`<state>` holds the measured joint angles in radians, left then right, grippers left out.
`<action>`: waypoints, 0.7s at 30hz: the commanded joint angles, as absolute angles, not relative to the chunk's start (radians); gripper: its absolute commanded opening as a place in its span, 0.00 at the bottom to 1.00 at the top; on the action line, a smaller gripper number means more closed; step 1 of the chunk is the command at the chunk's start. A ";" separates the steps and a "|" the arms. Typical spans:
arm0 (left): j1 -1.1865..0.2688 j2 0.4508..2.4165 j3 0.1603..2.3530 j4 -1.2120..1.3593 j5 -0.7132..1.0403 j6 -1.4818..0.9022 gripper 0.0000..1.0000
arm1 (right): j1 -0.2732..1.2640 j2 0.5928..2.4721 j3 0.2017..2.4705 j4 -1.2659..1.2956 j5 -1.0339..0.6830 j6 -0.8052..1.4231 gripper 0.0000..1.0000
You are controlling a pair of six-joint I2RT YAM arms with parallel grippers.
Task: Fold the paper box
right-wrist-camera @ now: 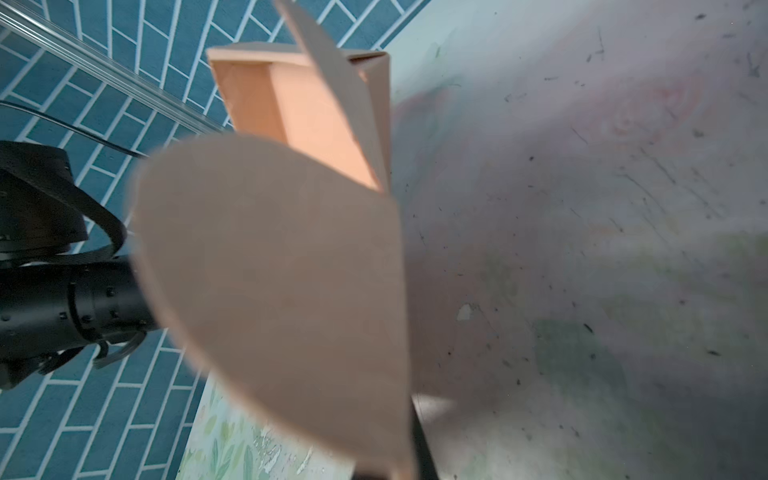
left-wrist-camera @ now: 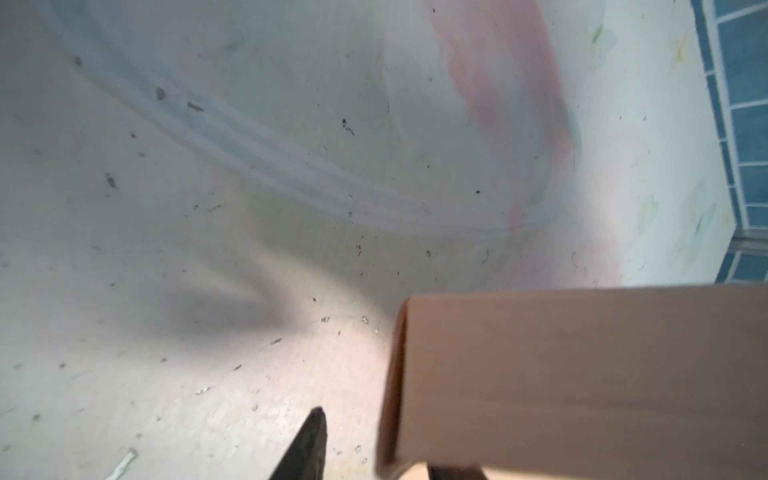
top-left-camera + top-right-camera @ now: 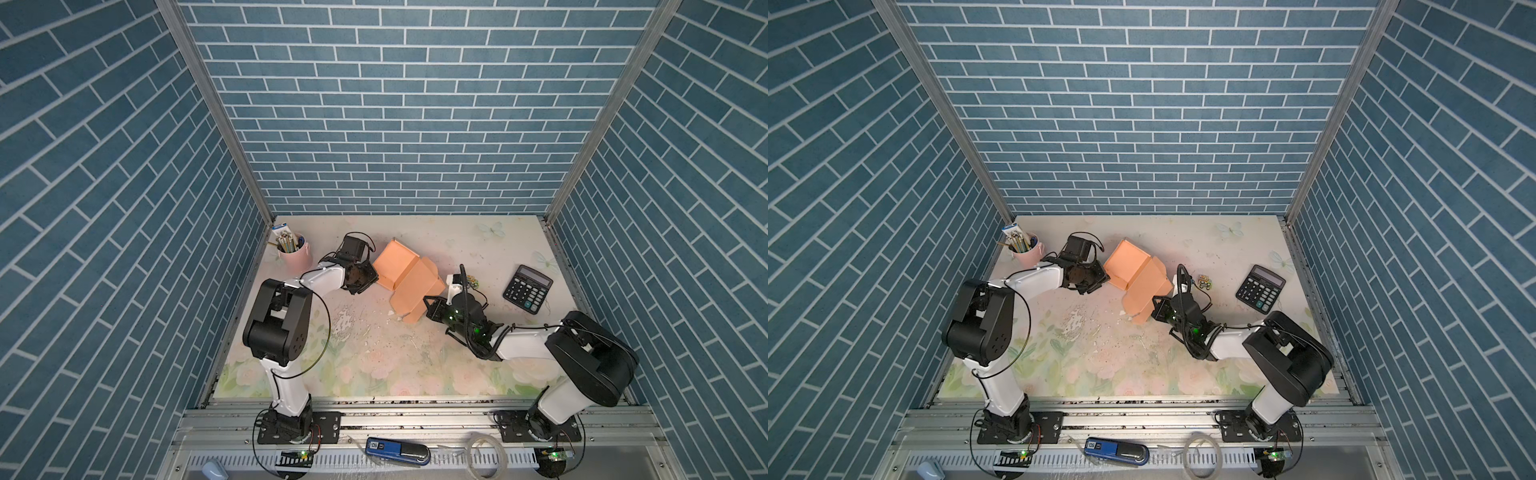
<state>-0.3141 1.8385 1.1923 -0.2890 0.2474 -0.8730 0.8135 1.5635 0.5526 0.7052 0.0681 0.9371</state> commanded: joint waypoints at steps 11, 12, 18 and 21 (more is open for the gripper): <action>-0.345 1.586 1.190 -0.376 0.138 -0.623 0.75 | 0.664 1.418 0.759 0.161 -0.201 0.794 0.00; -0.347 1.581 1.199 -0.376 0.150 -0.588 0.75 | 0.650 1.411 0.782 0.115 -0.234 0.776 0.00; -0.407 1.629 1.352 -0.509 0.099 -0.296 0.74 | 0.572 1.366 0.922 -0.166 -0.403 0.663 0.00; -0.478 1.646 1.398 -0.532 0.016 -0.155 0.74 | 0.537 1.363 0.985 -0.294 -0.472 0.605 0.00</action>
<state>-0.4229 1.6253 1.3582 -0.4561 0.0944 -0.3630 0.5606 1.3857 0.9318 -0.1009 -0.3489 0.7078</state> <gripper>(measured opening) 0.739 0.052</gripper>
